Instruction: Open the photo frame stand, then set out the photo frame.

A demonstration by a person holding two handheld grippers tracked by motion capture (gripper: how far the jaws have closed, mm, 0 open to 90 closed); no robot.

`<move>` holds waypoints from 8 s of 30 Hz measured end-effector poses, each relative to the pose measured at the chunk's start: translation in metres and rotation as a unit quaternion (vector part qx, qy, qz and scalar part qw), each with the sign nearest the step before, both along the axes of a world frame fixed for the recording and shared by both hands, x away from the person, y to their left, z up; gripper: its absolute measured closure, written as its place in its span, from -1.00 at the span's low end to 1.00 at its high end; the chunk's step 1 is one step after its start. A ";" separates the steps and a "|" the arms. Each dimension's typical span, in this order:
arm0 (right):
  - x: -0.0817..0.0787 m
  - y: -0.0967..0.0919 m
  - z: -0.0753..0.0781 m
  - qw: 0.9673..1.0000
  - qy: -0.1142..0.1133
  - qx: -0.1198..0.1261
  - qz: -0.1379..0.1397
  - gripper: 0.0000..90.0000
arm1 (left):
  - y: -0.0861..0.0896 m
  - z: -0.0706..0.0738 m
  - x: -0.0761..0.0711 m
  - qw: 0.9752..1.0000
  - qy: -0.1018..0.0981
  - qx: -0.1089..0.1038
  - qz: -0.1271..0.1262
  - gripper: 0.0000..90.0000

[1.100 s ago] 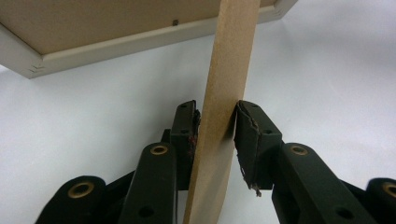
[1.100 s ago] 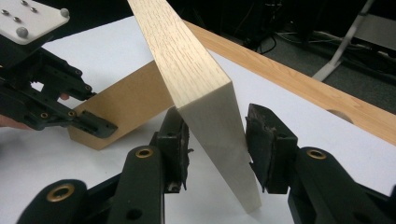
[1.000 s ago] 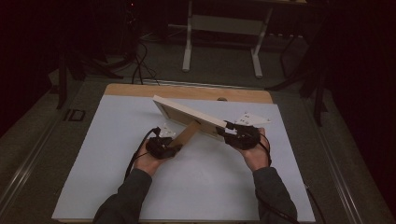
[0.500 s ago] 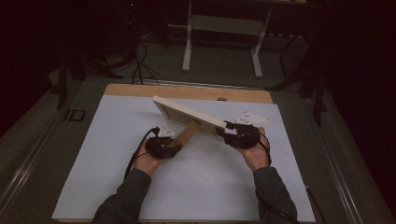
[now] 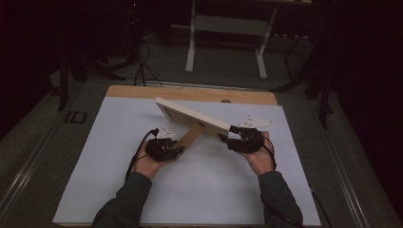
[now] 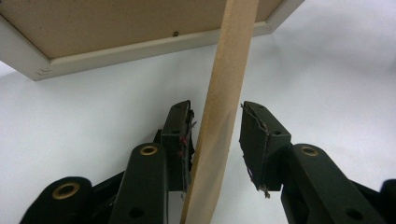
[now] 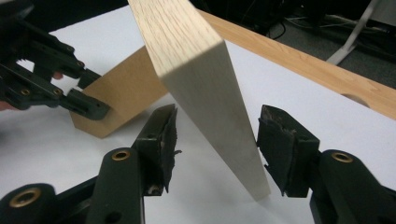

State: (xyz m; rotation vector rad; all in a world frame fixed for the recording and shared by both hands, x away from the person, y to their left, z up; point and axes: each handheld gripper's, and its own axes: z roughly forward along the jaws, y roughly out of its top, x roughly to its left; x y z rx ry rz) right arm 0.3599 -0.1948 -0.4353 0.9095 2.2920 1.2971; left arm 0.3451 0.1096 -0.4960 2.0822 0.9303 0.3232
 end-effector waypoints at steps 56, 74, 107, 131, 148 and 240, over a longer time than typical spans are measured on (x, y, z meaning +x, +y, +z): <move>0.007 -0.033 -0.019 0.996 0.022 0.004 -0.087 0.62 | 0.028 0.055 0.016 0.990 -0.031 -0.098 0.094 0.99; 0.013 -0.017 -0.002 0.995 0.015 0.023 -0.092 0.98 | 0.008 0.063 0.031 0.987 -0.030 -0.097 0.125 1.00; 0.012 -0.009 -0.001 0.998 0.013 0.008 -0.061 0.99 | -0.013 0.060 0.038 0.989 -0.024 -0.089 0.118 1.00; 0.007 -0.002 0.001 1.000 0.004 -0.003 -0.031 1.00 | -0.031 0.065 0.033 0.992 -0.030 -0.082 0.091 1.00; 0.001 0.008 0.004 1.000 -0.005 -0.013 -0.002 1.00 | -0.035 0.067 0.032 0.993 -0.031 -0.082 0.076 1.00; -0.026 0.049 0.013 0.993 -0.020 -0.008 0.112 1.00 | -0.042 0.058 0.028 0.994 -0.017 -0.093 -0.063 1.00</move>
